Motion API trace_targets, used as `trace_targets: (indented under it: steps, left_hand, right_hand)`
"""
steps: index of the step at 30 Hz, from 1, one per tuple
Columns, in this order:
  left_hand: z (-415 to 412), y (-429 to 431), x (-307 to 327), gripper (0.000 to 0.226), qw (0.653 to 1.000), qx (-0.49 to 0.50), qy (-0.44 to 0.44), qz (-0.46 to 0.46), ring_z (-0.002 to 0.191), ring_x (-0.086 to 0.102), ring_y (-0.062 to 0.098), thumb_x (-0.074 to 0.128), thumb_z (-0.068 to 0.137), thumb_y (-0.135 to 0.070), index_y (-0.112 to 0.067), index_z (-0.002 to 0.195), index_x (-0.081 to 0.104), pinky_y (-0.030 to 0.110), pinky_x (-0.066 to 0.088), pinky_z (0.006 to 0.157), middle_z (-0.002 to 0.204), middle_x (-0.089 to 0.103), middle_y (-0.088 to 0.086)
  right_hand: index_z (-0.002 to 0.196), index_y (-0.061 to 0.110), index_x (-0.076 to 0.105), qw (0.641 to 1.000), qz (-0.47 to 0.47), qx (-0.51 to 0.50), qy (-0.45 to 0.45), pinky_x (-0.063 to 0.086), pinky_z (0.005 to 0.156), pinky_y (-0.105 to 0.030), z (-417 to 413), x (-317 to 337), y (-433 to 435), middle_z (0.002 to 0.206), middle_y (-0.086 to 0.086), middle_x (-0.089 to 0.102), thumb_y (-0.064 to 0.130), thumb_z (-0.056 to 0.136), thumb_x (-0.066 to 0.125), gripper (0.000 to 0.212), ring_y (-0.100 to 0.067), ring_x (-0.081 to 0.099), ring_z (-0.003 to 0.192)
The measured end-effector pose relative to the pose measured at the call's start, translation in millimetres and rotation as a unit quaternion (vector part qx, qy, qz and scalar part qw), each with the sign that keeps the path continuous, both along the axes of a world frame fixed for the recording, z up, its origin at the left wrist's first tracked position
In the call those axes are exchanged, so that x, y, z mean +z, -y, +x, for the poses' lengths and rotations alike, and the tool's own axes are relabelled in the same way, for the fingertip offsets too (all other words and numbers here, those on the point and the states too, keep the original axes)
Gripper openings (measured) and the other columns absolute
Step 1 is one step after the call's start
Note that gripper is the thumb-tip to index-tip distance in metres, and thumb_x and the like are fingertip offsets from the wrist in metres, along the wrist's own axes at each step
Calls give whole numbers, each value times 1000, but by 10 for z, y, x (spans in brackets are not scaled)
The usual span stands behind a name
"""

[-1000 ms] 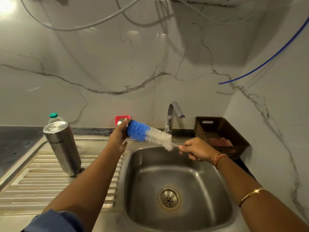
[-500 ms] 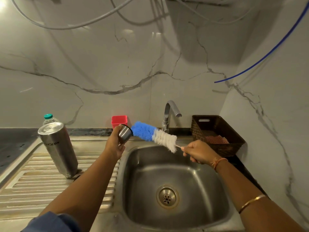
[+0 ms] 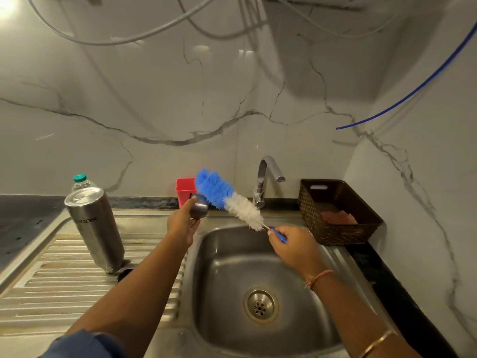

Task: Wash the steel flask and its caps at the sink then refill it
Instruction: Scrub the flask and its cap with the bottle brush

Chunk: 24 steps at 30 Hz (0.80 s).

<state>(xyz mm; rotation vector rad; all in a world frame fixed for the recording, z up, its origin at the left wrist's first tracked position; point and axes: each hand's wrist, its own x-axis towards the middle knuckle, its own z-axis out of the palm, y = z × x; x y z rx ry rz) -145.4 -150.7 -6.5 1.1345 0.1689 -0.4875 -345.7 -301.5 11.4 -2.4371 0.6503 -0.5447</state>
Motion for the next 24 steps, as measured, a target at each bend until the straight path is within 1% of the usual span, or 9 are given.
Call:
trace_targets:
  steps: [1,2,4,6,12,17,20,22,24]
  left_hand:
    - [8,1,1,22,1000,8,2,20,96,61,21,69,85,-23,-6,90,57,33,45,98,79,72,5]
    - [20,-6,-3,20,999,16,6,42,98,59,21,71,84,-24,-9,84,58,34,43,100,72,70,3]
    - [52,-35,-42,18,997,26,11,74,104,57,21,70,85,-26,-11,86,60,39,38,104,79,68,4]
    - [73,-55,-91,19,995,27,33,88,103,63,23,67,87,-24,-7,94,64,44,39,104,83,71,8]
    - [7,-9,-130,7,984,-30,131,120,104,64,28,65,88,-15,-8,87,65,37,50,95,103,69,16]
    - [120,-46,-139,13,979,11,115,170,88,65,24,62,91,-14,-13,78,63,34,49,83,77,69,6]
    - [65,-28,-155,16,981,-48,130,137,81,64,22,59,92,-8,-9,76,60,33,47,83,65,70,1]
    - [15,10,-131,12,981,-75,138,113,87,63,22,59,92,-9,-8,80,60,33,48,86,76,70,5]
    - [51,36,-115,9,983,-64,133,107,96,63,25,61,91,-12,-6,84,63,34,48,90,91,68,11]
  right_hand:
    - [67,10,59,1000,-13,13,-6,29,49,-20,-13,22,-12,52,1,46,29,93,53,32,-10,39,49]
    - [68,12,58,999,-26,24,-18,28,49,-18,-21,55,-23,53,2,45,29,94,52,32,-10,39,49]
    - [75,11,61,996,-50,41,-54,30,50,-17,-27,123,-44,58,1,49,32,95,49,31,-10,41,52]
    - [81,11,63,992,-70,42,-100,31,51,-18,0,190,-65,61,0,50,35,95,45,33,-10,41,53]
    - [75,16,53,980,-93,-1,-174,37,55,-23,187,371,-136,61,0,46,35,98,39,34,-10,42,54]
    - [63,19,45,967,-97,40,-234,32,51,-22,143,429,-172,58,0,43,31,96,42,35,-10,38,52]
    - [64,19,44,965,-97,19,-241,34,53,-22,153,491,-150,59,0,43,32,97,41,35,-10,40,53]
    - [64,19,41,966,-115,5,-233,33,53,-22,163,518,-174,60,1,43,33,98,39,36,-9,40,53]
    - [66,19,43,966,-134,3,-222,32,51,-23,153,533,-232,60,1,42,34,98,37,36,-9,39,52]
